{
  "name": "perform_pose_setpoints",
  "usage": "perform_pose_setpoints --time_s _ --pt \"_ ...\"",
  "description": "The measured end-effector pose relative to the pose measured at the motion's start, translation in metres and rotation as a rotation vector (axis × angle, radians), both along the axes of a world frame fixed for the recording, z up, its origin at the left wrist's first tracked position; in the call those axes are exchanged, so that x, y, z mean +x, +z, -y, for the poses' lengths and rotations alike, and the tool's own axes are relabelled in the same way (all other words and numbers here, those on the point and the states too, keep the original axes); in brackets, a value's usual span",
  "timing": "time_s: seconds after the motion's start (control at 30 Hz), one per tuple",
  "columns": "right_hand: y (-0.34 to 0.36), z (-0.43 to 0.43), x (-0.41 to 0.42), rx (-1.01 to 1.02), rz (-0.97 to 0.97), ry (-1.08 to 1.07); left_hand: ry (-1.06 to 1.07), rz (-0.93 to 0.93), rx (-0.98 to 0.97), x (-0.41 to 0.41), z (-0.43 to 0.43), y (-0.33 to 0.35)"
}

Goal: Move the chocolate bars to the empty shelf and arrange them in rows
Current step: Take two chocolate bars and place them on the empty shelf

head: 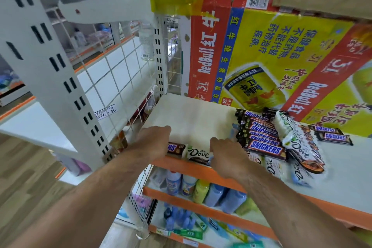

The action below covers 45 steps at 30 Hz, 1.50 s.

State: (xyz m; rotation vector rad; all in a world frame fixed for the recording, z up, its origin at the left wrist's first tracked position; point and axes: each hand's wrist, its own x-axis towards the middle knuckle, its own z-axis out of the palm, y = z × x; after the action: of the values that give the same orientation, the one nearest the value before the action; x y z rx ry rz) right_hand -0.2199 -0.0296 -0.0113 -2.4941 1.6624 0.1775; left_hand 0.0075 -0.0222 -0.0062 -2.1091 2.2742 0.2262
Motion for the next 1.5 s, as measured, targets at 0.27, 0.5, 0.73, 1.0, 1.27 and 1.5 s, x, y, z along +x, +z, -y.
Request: perform_pose_setpoints --time_s 0.27,0.5,0.73,1.0,1.27,1.5 --pt "0.022 -0.036 -0.019 -0.007 0.405 -0.247 0.083 -0.327 -0.068 -0.004 -0.013 0.017" --pt "0.039 -0.108 -0.065 -0.025 0.478 -0.495 -0.117 -0.494 0.083 -0.036 -0.035 0.026" --pt "0.04 -0.201 -0.113 0.102 0.436 -0.71 -0.3 -0.598 0.289 -0.099 -0.063 0.018" --pt "0.056 -0.286 -0.192 0.127 0.554 -0.852 -0.47 -0.651 0.399 -0.213 -0.106 0.036" --pt "0.057 -0.368 -0.324 0.127 0.768 -0.865 -0.545 -0.678 0.472 -0.369 -0.168 0.04" --pt "0.055 -0.428 -0.444 0.061 0.851 -0.931 -0.651 -0.67 0.531 -0.501 -0.215 0.039"
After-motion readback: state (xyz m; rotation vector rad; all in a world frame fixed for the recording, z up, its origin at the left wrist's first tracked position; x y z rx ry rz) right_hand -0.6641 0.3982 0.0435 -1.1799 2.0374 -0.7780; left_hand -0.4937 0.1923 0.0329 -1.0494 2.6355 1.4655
